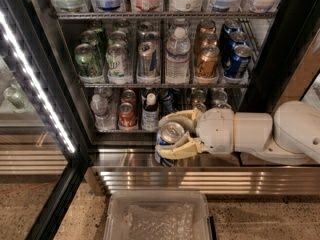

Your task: Pick pepsi can from bottom shelf of fridge

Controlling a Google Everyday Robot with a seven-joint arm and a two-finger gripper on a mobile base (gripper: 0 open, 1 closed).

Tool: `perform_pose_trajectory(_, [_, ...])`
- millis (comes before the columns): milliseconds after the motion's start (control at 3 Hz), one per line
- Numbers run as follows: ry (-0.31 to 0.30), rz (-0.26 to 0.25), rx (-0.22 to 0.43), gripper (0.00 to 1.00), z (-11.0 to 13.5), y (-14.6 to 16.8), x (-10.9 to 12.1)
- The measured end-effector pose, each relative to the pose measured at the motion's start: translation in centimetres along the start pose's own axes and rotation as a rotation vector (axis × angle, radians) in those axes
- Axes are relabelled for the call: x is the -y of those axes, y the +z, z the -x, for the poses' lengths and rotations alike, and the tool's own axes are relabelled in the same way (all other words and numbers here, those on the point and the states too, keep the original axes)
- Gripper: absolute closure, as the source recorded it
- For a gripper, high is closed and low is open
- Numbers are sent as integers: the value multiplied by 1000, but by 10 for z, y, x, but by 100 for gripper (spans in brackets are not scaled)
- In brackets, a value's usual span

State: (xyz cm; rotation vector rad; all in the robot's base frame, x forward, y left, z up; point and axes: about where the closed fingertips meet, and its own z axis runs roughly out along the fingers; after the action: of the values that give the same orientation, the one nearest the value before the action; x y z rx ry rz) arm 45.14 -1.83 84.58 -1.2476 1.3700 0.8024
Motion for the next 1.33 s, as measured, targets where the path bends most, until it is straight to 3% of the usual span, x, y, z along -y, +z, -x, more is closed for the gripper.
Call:
perform_pose_trajectory(667, [-56, 26, 24, 100, 36, 4, 6])
perform_pose_trajectory(1333, [-93, 22, 32, 100, 56, 6, 16])
